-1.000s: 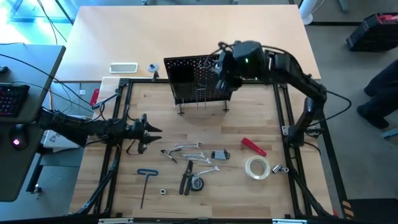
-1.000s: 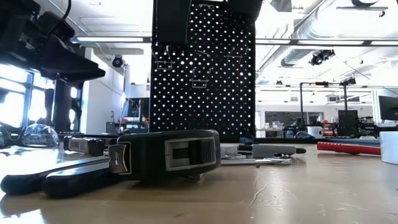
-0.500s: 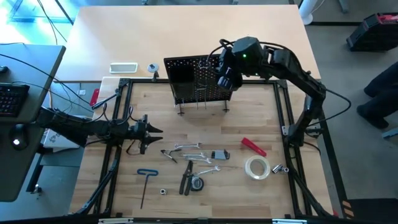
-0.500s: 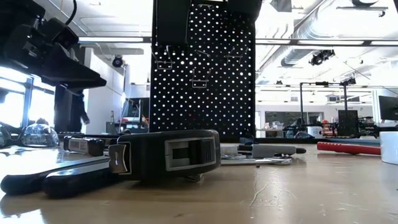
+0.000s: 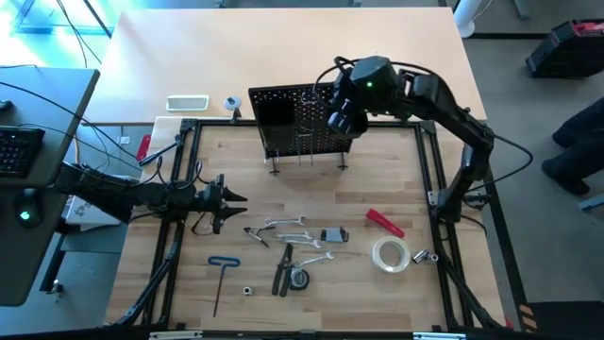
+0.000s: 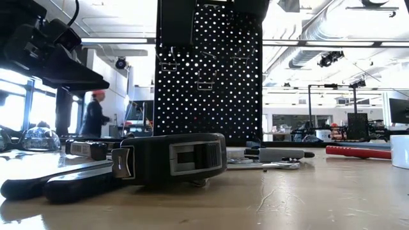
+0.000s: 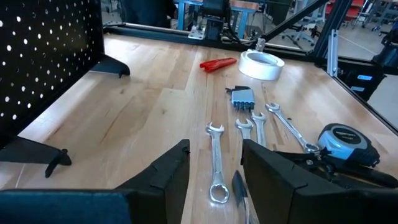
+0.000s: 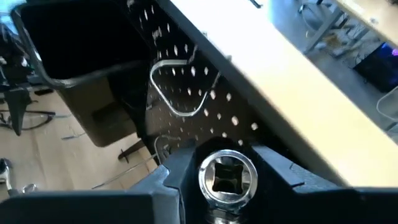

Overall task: Hang tools onto peg board
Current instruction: Put the top left silver socket into the black bin on the pegboard

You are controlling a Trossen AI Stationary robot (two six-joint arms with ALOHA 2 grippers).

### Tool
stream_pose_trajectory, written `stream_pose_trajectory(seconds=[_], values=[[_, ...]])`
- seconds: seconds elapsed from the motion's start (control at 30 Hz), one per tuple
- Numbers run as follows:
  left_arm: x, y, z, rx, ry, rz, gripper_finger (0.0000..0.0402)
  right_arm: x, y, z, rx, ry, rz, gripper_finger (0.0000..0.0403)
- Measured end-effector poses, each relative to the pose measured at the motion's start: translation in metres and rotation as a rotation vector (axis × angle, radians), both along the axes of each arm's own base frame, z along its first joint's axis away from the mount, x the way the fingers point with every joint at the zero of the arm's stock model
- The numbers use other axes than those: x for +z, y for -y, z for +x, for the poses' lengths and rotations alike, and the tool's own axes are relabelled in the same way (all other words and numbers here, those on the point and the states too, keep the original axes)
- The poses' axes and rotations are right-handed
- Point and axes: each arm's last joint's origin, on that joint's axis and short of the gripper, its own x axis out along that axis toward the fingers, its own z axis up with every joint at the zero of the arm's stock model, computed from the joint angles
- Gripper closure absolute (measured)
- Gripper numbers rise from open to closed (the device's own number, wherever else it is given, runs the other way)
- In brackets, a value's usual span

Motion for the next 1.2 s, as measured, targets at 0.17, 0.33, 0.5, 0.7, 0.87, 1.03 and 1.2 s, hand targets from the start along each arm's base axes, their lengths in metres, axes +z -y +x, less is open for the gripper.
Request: stream_pose_trajectory(seconds=[0.17, 0.33, 0.5, 0.7, 0.87, 1.03, 1.2], values=[[-0.0001, 0.0000, 0.0000, 0.000, -0.001, -0.001, 0.0264, -0.0090, 0.0019, 0.0061, -0.010, -0.007, 0.011, 0.0278], [-0.0005, 0.0000, -0.0001, 0.001, -0.005, -0.006, 0.0264, -0.0078, 0.0018, 0.0058, -0.002, -0.004, -0.003, 0.0290], [-0.0006, 0.0000, -0.0001, 0.002, -0.006, -0.008, 0.0264, -0.0069, 0.0014, 0.0048, 0.002, 0.000, -0.001, 0.0278], [-0.0005, 0.0000, -0.0001, 0.002, -0.005, -0.008, 0.0264, -0.0068, 0.0013, 0.0045, 0.003, -0.001, -0.002, 0.0264], [-0.0005, 0.0000, -0.0001, 0.002, -0.004, -0.009, 0.0264, -0.0070, 0.0012, 0.0041, 0.007, -0.009, -0.005, 0.0263], [-0.0004, 0.0000, -0.0001, 0.002, -0.004, -0.009, 0.0264, -0.0069, 0.0011, 0.0037, 0.012, -0.015, -0.011, 0.0262], [-0.0004, 0.0000, -0.0001, 0.002, -0.003, -0.010, 0.0264, -0.0062, -0.0002, 0.0033, 0.030, -0.026, -0.029, 0.0261]])
